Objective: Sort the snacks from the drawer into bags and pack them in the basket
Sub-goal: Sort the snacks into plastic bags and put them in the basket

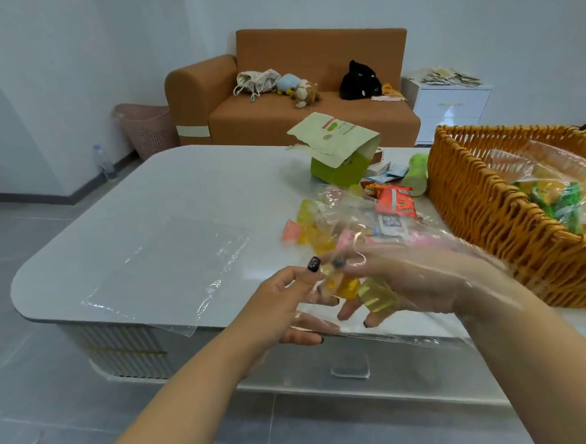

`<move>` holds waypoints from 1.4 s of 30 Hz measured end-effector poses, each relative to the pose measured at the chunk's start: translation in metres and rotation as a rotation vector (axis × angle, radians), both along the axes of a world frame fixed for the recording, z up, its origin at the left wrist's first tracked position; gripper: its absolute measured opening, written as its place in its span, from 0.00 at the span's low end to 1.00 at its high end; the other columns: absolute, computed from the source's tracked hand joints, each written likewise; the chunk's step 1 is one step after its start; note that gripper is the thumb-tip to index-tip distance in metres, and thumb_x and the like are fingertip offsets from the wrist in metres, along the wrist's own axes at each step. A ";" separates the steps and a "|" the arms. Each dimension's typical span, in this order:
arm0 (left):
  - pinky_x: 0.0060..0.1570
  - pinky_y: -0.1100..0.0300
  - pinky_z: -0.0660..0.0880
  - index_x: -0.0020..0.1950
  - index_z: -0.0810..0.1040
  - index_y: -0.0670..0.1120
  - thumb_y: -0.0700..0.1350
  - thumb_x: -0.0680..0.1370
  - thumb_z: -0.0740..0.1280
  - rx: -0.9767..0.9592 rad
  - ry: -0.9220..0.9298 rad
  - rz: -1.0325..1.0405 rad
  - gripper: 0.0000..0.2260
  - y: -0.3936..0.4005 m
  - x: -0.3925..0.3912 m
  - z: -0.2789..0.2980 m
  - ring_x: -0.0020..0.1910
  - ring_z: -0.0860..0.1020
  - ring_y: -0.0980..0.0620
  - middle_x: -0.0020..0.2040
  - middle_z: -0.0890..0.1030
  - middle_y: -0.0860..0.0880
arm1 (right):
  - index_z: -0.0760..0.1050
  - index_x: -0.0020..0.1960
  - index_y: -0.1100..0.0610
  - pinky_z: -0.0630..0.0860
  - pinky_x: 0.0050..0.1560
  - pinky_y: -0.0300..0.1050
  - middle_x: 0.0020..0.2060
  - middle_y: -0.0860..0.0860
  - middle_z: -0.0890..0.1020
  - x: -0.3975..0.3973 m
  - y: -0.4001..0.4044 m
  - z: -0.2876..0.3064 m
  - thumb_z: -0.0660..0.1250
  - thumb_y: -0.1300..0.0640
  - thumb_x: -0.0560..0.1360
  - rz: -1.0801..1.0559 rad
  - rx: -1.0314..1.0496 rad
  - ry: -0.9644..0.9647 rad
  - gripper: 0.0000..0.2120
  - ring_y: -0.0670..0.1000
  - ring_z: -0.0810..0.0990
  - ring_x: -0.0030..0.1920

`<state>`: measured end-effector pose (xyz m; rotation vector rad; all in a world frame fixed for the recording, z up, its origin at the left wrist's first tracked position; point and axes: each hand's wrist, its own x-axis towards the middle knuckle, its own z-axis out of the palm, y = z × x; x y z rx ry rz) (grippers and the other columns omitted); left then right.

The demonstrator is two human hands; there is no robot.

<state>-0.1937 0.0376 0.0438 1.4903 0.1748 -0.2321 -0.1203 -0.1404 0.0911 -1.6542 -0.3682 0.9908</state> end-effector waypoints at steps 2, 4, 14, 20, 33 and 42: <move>0.34 0.61 0.78 0.59 0.77 0.46 0.61 0.75 0.63 -0.016 -0.007 0.063 0.22 0.004 0.002 0.000 0.39 0.85 0.46 0.46 0.86 0.47 | 0.72 0.66 0.56 0.82 0.39 0.49 0.58 0.62 0.80 0.003 0.000 0.002 0.63 0.48 0.75 -0.039 0.047 0.094 0.22 0.61 0.83 0.49; 0.35 0.60 0.79 0.59 0.77 0.46 0.58 0.78 0.62 -0.031 -0.005 0.090 0.18 0.007 0.002 0.001 0.38 0.85 0.47 0.46 0.86 0.47 | 0.72 0.66 0.56 0.82 0.42 0.53 0.65 0.65 0.74 0.006 -0.004 0.004 0.61 0.50 0.78 -0.030 0.166 0.218 0.19 0.68 0.79 0.55; 0.45 0.51 0.81 0.65 0.74 0.41 0.64 0.74 0.68 -0.049 0.053 -0.069 0.31 0.021 0.002 0.003 0.52 0.83 0.41 0.55 0.84 0.42 | 0.65 0.73 0.50 0.75 0.62 0.60 0.72 0.55 0.69 0.012 -0.013 -0.004 0.62 0.72 0.73 0.213 0.355 0.120 0.33 0.64 0.73 0.67; 0.53 0.44 0.80 0.62 0.76 0.43 0.59 0.67 0.76 -0.037 -0.004 -0.051 0.30 0.011 0.000 -0.003 0.52 0.83 0.38 0.52 0.85 0.41 | 0.66 0.72 0.59 0.75 0.61 0.59 0.67 0.60 0.74 0.013 -0.015 0.005 0.60 0.71 0.78 0.225 0.321 0.097 0.24 0.65 0.75 0.64; 0.59 0.42 0.77 0.57 0.81 0.59 0.76 0.65 0.52 0.171 -0.042 -0.061 0.34 0.000 -0.005 -0.004 0.53 0.83 0.40 0.51 0.85 0.42 | 0.70 0.70 0.57 0.80 0.55 0.54 0.65 0.57 0.75 0.011 -0.003 -0.011 0.65 0.75 0.73 0.280 0.066 -0.055 0.28 0.59 0.83 0.53; 0.61 0.39 0.73 0.59 0.81 0.59 0.72 0.67 0.49 0.060 0.024 -0.201 0.33 -0.003 -0.010 0.000 0.49 0.80 0.45 0.52 0.83 0.41 | 0.76 0.59 0.39 0.79 0.45 0.42 0.53 0.47 0.78 -0.007 0.008 -0.012 0.77 0.60 0.67 0.401 -0.216 -0.396 0.25 0.43 0.80 0.41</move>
